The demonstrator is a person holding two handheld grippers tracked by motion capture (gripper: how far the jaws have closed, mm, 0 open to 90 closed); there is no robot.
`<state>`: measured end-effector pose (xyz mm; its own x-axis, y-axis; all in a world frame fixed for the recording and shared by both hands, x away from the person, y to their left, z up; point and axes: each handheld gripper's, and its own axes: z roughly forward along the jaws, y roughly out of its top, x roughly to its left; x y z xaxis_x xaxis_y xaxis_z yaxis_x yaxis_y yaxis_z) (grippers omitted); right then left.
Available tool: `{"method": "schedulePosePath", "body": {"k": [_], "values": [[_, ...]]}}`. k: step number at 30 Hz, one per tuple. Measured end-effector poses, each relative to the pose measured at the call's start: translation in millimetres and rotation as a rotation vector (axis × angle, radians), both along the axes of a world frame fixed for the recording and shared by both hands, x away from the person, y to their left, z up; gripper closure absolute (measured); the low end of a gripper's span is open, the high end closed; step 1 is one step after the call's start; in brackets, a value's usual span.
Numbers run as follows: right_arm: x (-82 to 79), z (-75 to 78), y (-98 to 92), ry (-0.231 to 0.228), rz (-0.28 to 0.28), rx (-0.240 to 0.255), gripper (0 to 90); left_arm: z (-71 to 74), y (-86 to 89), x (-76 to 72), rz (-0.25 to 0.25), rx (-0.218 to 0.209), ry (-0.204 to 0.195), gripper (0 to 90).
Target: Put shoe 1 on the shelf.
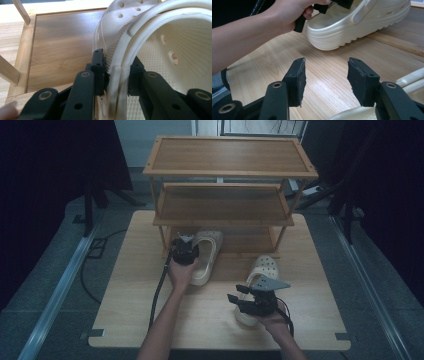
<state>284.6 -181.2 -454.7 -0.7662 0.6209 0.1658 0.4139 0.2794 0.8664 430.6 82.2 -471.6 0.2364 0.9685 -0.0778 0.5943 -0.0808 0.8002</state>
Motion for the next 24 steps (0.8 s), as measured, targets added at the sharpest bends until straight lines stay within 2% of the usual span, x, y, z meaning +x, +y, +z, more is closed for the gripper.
{"method": "schedulePosePath", "body": {"k": [2, 4, 8, 11, 13, 14, 15, 18, 19, 24], "values": [[0.0, -0.4, 1.3, 0.001, 0.004, -0.004, 48.7, -4.2, -3.1, 3.0, 0.008, -0.010, 0.007, 72.7], [0.0, -1.1, 1.9, 0.003, 0.006, -0.008, 48.6, -7.7, -5.9, 4.3, 0.003, 0.004, 0.010, 72.0], [-0.1, -1.6, 2.3, 0.000, 0.003, -0.012, 48.6, -10.7, -7.7, 5.2, 0.001, -0.003, 0.007, 70.7], [-0.1, -1.8, 2.3, 0.001, 0.001, -0.014, 48.6, -9.2, -8.0, 3.5, -0.011, -0.002, 0.003, 63.7], [-0.4, -2.1, 2.7, 0.002, 0.003, -0.015, 48.6, -6.4, -9.1, 1.0, -0.028, -0.007, 0.004, 53.2], [-0.6, -2.2, 3.0, 0.001, 0.004, -0.016, 48.6, -4.2, -10.0, -1.7, -0.041, 0.004, 0.001, 53.2], [-1.1, -2.2, 3.9, 0.001, 0.006, -0.017, 48.6, -2.9, -10.0, -3.5, -0.049, 0.012, -0.006, 46.5], [-1.4, -2.8, 5.7, -0.003, 0.011, -0.023, 48.5, 3.3, -10.0, -16.2, -0.080, -0.013, -0.051, 32.4], [-1.4, -2.8, 5.7, -0.003, 0.011, -0.023, 48.5, 3.3, -10.0, -16.2, -0.080, -0.013, -0.051, 30.1], [-1.2, -3.2, 7.0, 0.000, 0.014, -0.030, 48.5, 9.4, -5.3, -35.4, -0.132, -0.032, -0.078, 28.3]]}}
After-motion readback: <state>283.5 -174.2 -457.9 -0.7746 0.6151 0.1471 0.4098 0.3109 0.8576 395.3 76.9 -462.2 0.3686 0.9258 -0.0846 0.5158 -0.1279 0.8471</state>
